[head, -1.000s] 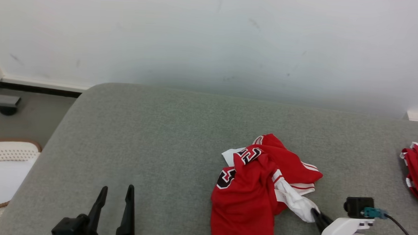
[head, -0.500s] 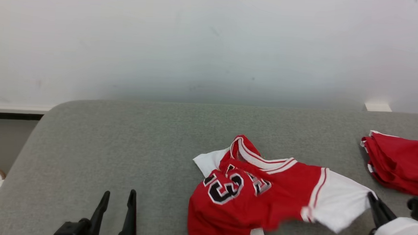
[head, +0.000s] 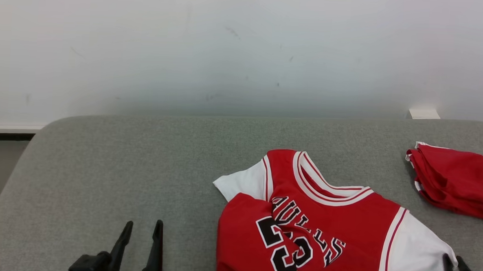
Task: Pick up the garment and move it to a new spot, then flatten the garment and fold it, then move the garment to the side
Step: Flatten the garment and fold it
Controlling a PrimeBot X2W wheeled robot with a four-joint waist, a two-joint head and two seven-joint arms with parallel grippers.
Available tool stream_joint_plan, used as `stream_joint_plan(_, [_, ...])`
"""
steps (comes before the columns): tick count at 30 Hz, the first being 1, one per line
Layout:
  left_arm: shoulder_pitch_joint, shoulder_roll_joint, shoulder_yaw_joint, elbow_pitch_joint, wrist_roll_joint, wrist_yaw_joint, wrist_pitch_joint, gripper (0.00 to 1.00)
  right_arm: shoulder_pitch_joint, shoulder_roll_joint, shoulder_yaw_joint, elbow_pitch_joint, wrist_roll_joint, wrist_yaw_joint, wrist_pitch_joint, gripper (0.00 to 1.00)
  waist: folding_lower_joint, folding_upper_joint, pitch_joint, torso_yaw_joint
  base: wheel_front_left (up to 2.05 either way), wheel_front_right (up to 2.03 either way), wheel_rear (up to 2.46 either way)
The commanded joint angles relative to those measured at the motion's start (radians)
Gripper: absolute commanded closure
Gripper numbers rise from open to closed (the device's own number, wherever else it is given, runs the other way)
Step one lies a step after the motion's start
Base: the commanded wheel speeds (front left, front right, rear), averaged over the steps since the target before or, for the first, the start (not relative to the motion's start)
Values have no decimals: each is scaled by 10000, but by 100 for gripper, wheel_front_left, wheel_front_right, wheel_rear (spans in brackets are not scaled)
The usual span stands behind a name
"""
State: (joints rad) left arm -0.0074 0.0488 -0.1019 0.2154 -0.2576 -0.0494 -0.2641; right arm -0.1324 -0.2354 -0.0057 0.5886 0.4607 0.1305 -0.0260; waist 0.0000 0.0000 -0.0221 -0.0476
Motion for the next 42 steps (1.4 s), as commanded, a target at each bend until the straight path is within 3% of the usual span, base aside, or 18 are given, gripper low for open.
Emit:
stream_joint_plan(1, [-56, 34, 6, 32, -16, -18, 0, 0, 80, 86, -169, -70, -211, 1, -152, 0, 0, 0, -20, 24, 0, 0, 0])
stream_joint_plan(10, [-126, 34, -57, 156, 81, -80, 0, 0, -37, 709, -190, -1227, -1006, 1, -466, 0, 0, 0, -223, 286, 0, 0, 0])
stream_joint_plan(15, [-186, 34, -179, 171, 108, -102, -1, 0, -499, 911, 718, -1998, -413, 1, -91, 0, 0, 0, -243, 686, 0, 0, 0])
stream_joint_plan(19, [-314, 34, -329, 150, 57, -81, 0, 0, -1158, 603, 1336, -2114, 91, 1, 223, 0, 0, 0, -108, 1397, 0, 0, 0])
stream_joint_plan(23, [-326, 37, -432, 178, -59, -39, 0, 0, -2149, 367, 1787, -1508, 438, 1, 403, 0, 0, 0, 143, 2210, 0, 0, 0])
stream_joint_plan(30, [-611, 34, -464, 89, -147, -31, 0, 0, -4022, -85, 2141, 666, 995, 1, 1011, 0, 0, 0, 874, 3333, 0, 0, 0])
stream_joint_plan(33, [-730, 34, -508, 21, -187, 1, -1, 0, -4787, -353, 2198, 1744, 1043, 1, 1301, 0, 0, 0, 1206, 3618, 0, 0, 0])
stream_joint_plan(42, [-999, 36, -621, -97, -357, 75, 0, 0, -6003, -332, 2592, 4145, 1910, 1, 3252, 0, 0, 0, 1715, 3981, 0, 0, 0])
